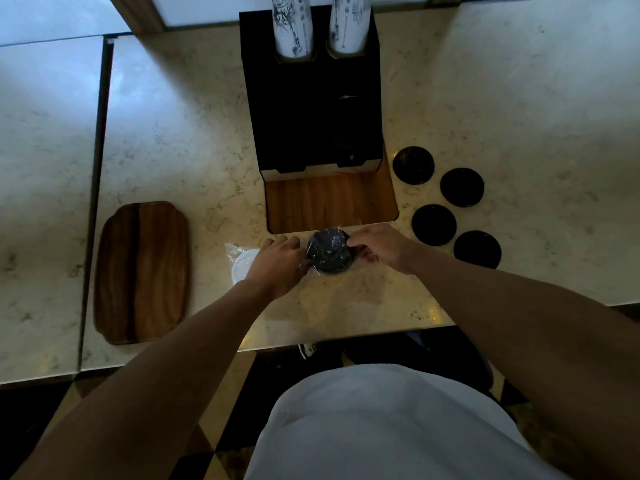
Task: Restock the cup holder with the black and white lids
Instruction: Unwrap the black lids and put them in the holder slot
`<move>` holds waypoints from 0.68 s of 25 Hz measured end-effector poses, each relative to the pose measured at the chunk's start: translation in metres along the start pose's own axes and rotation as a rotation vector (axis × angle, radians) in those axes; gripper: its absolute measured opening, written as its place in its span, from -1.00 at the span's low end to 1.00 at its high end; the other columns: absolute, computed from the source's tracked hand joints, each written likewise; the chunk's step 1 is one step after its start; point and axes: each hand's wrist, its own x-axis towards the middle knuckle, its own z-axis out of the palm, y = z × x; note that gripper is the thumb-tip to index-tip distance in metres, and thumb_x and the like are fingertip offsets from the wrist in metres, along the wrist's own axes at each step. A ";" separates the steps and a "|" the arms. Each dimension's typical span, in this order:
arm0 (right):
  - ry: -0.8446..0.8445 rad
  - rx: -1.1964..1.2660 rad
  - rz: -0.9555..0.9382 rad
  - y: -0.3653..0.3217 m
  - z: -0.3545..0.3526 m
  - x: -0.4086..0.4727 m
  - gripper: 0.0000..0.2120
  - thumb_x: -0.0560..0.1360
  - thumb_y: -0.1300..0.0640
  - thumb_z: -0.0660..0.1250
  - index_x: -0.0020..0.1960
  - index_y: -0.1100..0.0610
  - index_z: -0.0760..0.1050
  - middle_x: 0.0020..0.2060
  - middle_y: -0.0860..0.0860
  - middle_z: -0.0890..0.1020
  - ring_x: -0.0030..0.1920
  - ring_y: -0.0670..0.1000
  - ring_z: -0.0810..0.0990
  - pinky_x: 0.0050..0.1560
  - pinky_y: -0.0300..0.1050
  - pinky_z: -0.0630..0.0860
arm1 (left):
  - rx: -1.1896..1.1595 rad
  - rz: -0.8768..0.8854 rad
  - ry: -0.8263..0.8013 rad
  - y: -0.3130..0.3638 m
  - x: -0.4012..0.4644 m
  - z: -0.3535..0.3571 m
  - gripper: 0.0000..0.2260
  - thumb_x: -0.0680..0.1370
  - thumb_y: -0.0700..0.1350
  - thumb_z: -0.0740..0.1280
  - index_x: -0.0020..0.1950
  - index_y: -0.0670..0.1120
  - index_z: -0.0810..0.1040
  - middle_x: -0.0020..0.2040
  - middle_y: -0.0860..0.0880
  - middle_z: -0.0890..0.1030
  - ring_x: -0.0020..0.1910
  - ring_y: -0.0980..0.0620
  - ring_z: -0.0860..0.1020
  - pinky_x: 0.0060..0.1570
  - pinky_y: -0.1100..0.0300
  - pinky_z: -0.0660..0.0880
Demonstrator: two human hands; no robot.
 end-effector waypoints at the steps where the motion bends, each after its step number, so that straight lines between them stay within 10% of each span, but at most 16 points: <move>1: 0.008 -0.005 -0.010 -0.001 0.001 -0.002 -0.68 0.46 0.08 0.46 0.11 0.27 0.62 -0.07 0.20 0.69 -0.14 0.09 0.58 -0.16 -0.06 0.46 | -0.001 0.001 0.003 0.000 0.000 0.000 -0.70 0.63 0.08 0.23 0.20 -0.05 0.62 0.08 -0.09 0.59 0.11 -0.10 0.51 0.13 -0.03 0.40; 17: 0.063 0.203 -0.022 0.012 -0.017 -0.017 -0.77 0.47 0.13 0.44 0.06 0.25 0.63 -0.04 0.20 0.70 0.01 0.19 0.67 0.11 0.11 0.60 | 0.039 0.020 0.001 -0.002 -0.007 0.003 -0.59 0.58 0.16 0.25 0.28 -0.08 0.58 0.17 -0.10 0.55 0.19 -0.10 0.49 0.22 -0.06 0.39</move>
